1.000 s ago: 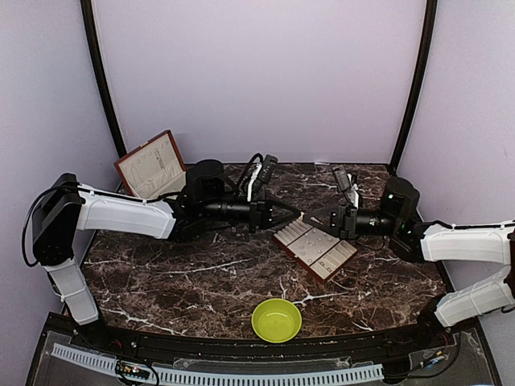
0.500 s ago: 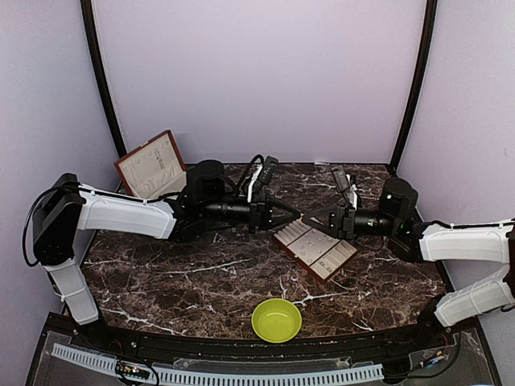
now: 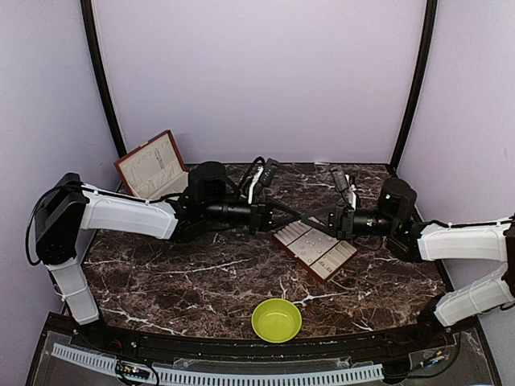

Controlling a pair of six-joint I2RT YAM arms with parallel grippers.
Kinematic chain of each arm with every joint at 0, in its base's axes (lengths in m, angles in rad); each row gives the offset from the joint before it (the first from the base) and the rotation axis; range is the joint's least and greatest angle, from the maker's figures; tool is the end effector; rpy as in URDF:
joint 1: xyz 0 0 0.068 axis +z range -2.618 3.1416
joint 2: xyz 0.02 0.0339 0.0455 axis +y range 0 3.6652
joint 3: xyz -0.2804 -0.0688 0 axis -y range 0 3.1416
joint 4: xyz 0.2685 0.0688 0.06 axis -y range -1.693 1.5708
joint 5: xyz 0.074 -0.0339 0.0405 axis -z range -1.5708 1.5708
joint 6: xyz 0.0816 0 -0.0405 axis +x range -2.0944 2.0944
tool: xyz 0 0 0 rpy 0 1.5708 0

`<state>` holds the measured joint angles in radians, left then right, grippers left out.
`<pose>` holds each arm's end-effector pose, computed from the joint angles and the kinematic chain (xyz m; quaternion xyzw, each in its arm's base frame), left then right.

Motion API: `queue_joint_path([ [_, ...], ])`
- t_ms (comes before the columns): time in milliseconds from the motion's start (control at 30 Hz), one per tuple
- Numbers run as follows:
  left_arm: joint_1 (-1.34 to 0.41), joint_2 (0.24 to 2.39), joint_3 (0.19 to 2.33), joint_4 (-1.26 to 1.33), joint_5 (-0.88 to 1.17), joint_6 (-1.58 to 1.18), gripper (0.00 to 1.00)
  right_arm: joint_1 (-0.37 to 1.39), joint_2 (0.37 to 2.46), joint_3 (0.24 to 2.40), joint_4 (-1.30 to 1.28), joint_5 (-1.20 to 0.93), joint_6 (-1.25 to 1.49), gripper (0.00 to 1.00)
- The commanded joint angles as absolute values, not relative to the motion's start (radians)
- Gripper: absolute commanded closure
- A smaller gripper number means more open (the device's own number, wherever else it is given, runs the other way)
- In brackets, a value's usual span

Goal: Organize the mixed jewelry
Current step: Pass from the left arm to the right

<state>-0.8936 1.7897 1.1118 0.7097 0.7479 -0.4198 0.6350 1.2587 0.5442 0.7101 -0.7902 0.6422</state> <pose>0.2459 -0.3944 0.2698 0.4071 0.5680 -0.6095 0.3744 0.2131 0.2291 0.2492 -0.2692 0.6550 0.6072 0.3603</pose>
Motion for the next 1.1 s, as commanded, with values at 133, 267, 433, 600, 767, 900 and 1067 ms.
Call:
queue_joint_path([
  [133,-0.901,1.789,1.135,0.708,0.743,-0.408,0.99,0.641,1.250,0.564,0.725,-0.759,0.609,1.00],
  [267,-0.901,1.788,1.140,0.685,0.720,-0.397,0.85,0.641,1.218,0.560,0.677,-0.703,0.574,1.00],
  [433,-0.898,1.758,1.124,0.638,0.636,-0.361,0.58,0.640,1.150,0.571,0.511,-0.577,0.477,1.00],
  [600,-0.883,1.703,1.087,0.614,0.535,-0.333,0.43,0.641,1.078,0.602,0.237,-0.390,0.340,1.00],
  [767,-0.872,1.664,1.083,0.531,0.469,-0.295,0.41,0.642,1.023,0.626,0.042,-0.175,0.243,1.00],
  [900,-0.883,1.666,1.128,0.442,0.402,-0.263,0.43,0.646,1.002,0.629,0.010,-0.057,0.263,1.00],
  [1067,-0.962,1.727,1.247,0.297,0.279,-0.183,0.44,0.674,1.035,0.653,0.015,0.073,0.344,1.00],
])
